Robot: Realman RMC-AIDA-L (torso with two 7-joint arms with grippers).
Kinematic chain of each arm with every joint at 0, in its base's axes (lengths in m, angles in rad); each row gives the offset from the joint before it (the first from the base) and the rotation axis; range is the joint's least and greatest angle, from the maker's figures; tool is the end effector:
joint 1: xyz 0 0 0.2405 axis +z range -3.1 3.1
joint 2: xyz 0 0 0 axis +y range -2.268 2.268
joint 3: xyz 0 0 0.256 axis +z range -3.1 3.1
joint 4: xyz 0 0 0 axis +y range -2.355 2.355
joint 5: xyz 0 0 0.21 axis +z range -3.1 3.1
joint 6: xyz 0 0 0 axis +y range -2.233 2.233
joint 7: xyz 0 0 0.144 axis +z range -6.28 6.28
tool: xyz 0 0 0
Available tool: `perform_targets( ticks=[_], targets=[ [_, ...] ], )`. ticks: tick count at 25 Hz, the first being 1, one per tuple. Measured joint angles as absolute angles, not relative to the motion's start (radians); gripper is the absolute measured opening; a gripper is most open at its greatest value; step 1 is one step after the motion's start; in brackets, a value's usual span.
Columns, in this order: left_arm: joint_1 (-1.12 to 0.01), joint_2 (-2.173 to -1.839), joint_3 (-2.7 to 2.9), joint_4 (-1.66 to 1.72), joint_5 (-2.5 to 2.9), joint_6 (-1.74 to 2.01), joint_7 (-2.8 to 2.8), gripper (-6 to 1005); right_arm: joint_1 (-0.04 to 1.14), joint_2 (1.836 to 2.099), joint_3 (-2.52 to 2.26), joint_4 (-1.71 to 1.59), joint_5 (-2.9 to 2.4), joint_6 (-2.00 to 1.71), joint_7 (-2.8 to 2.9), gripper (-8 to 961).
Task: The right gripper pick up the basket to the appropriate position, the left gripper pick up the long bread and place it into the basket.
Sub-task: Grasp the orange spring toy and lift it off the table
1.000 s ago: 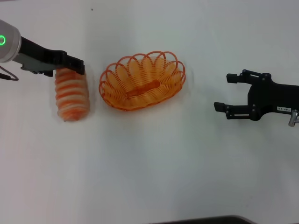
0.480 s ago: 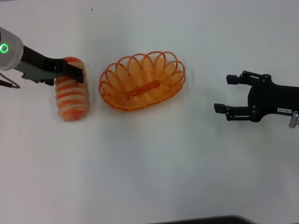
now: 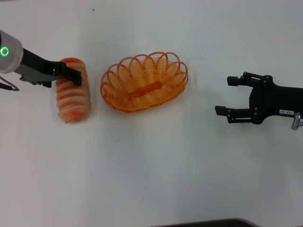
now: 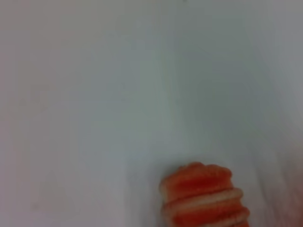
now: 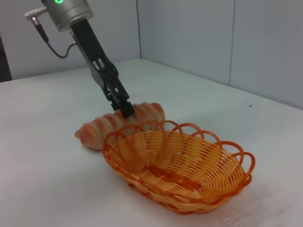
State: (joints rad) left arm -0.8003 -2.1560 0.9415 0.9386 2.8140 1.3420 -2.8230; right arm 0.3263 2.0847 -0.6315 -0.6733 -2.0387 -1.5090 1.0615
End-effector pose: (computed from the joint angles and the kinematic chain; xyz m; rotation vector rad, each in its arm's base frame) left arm -0.2195 0.4004 -0.0121 -2.1327 -1.5818 0.2406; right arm 0.3332 0.2756 0.0050 -2.6112 0.4750 0.4951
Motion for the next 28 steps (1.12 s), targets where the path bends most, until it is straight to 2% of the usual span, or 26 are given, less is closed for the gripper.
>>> perform_targets(
  ticks=[28],
  targets=[
    [-0.826, -2.160, 0.994, 0.879, 2.821, 1.318, -2.816, 782, 0.324, 2.085, -0.626, -0.672, -2.039, -1.510, 1.061, 926]
  ],
)
